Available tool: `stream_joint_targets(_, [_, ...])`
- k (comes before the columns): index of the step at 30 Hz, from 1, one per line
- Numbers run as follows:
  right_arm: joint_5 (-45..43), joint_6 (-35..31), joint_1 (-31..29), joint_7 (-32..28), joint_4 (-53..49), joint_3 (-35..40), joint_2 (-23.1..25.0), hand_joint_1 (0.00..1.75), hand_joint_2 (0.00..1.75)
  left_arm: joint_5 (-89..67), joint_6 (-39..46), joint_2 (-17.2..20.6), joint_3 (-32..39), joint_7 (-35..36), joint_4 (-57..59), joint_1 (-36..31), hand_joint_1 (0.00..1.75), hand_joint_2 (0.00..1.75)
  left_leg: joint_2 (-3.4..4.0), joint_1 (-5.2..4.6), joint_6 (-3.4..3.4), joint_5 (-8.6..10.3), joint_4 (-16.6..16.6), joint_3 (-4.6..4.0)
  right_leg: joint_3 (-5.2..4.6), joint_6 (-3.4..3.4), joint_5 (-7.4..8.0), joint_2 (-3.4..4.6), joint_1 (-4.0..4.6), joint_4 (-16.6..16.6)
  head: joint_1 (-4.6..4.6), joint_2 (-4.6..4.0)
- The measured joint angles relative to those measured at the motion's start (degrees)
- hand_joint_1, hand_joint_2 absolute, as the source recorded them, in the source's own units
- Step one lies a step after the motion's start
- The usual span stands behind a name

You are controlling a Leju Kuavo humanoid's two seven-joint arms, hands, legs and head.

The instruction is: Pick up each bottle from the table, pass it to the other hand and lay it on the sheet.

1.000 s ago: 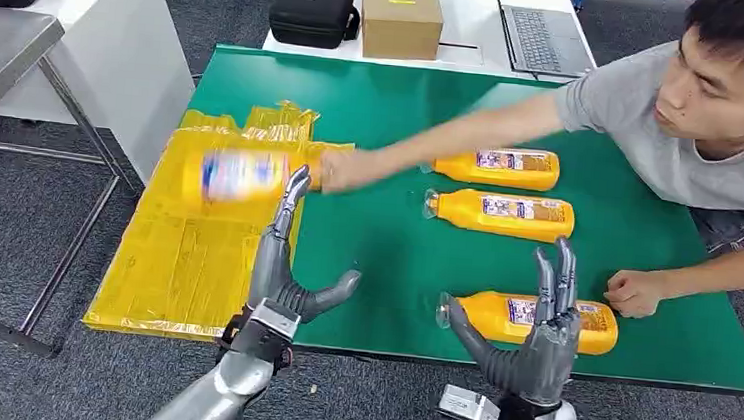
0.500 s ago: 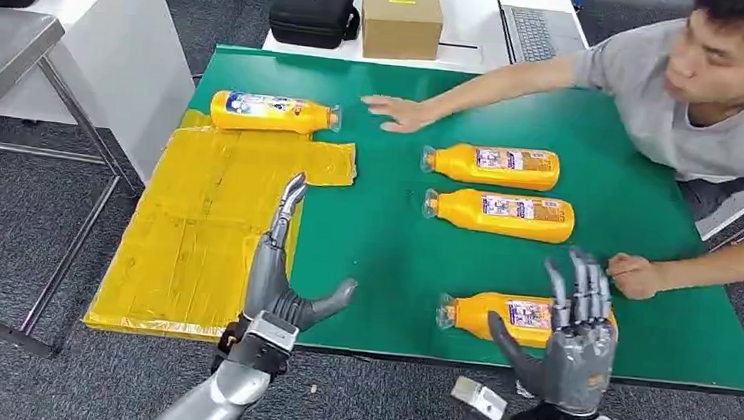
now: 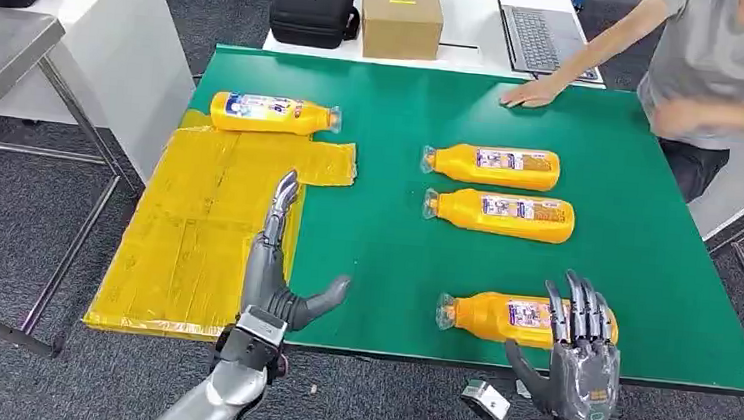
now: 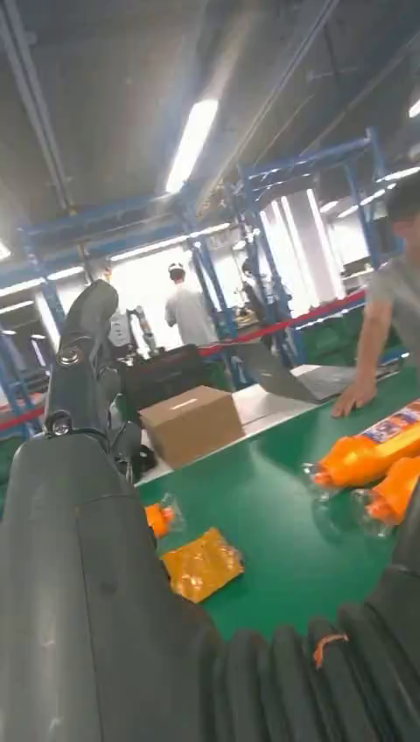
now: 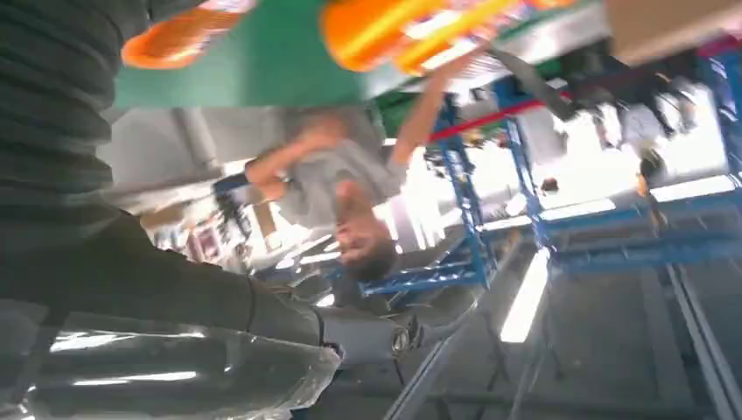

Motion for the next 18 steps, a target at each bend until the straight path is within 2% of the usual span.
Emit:
stream_joint_targets(7, [2.65, 5.67, 0.84, 7.93, -1.53, -0.81, -3.83, 0.0, 1.75, 0.59, -3.41, -1.03, 0.13, 0.02, 0.37, -0.31, 0.0, 1.75, 0.01, -0.12, 0.02, -0.01, 0.01, 0.01, -0.02, 0.01, 0.0, 0.0, -0.08, -0.02, -0.02, 0.0])
stream_joint_targets(18, [0.55, 12.42, 2.47, 10.11, -1.6, -6.34, -7.5, 0.0, 1.75, 0.39, -5.05, -2.47, 0.15, 0.0, 1.36, -1.19, 0.0, 1.75, 0.01, -0.12, 0.06, -0.04, 0.01, 0.0, -0.02, 0.01, 0.0, 0.01, -0.08, -0.02, -0.02, 0.0])
